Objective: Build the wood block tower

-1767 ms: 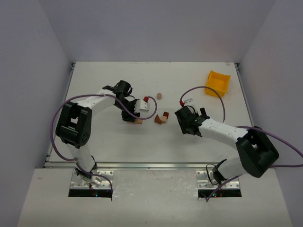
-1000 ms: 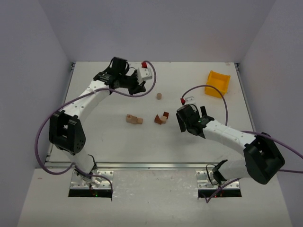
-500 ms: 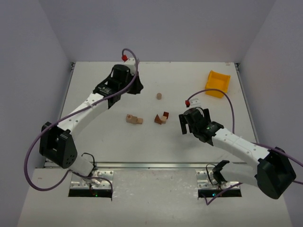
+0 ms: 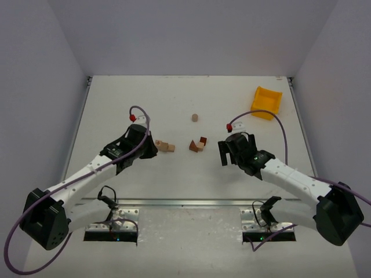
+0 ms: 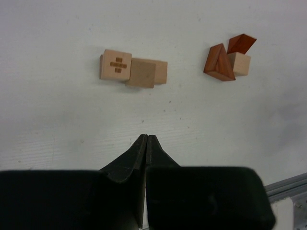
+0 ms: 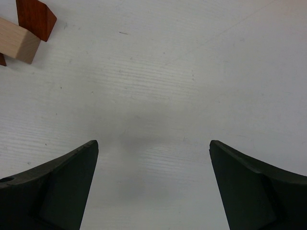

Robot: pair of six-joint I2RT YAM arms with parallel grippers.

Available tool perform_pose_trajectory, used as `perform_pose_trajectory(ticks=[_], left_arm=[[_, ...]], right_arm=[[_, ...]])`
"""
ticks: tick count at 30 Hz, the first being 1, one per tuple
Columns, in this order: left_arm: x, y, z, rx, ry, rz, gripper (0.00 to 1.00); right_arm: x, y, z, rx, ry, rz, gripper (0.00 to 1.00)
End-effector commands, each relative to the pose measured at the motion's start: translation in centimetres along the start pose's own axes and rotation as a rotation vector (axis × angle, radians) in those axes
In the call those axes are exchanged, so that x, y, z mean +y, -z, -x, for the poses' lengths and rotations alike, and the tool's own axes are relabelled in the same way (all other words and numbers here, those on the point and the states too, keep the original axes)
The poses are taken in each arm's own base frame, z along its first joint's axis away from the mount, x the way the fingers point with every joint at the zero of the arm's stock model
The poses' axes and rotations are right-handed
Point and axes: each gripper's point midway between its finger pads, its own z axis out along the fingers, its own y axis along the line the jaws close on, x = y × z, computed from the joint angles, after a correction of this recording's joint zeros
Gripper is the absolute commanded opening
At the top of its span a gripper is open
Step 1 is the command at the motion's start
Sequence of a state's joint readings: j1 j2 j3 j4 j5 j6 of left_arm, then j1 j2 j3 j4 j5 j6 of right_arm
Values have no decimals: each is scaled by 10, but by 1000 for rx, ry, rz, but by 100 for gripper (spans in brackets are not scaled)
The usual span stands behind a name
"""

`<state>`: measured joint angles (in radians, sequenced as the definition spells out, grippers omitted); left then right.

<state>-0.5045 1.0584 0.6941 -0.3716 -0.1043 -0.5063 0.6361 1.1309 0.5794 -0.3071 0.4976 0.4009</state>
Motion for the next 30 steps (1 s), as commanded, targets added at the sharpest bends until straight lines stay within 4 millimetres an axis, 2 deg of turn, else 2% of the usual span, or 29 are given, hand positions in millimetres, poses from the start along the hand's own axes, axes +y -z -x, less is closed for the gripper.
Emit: perform_pose_trajectory(ticks=[1,5,10,14,16,26,30], left_arm=[[-6,-15,-10,23,12,-45,0],[-9,-34,-19,56,0,-59,0],[-10,-47,-21,63,-4,-65,0],[-9,-60,-30,94,1,-59,0],[-11,-63,-33,113,-1,-68,0],[8,-82,-40,117,23,47,0],[8,-84,-37,107,30,50,0]], right_arm=[[-4,4,12,-61,-55,-11,99],[-5,6,13,-69,-55,-10,99],[-7,4,11,-65,-49,-27,99],[-10,3,10,-61,-49,-40,99],[-10,5,10,-66,-51,-38,99],[-13,11,10,-96,-76,-32,99],[-15,14,12,-111,-83,-31,99]])
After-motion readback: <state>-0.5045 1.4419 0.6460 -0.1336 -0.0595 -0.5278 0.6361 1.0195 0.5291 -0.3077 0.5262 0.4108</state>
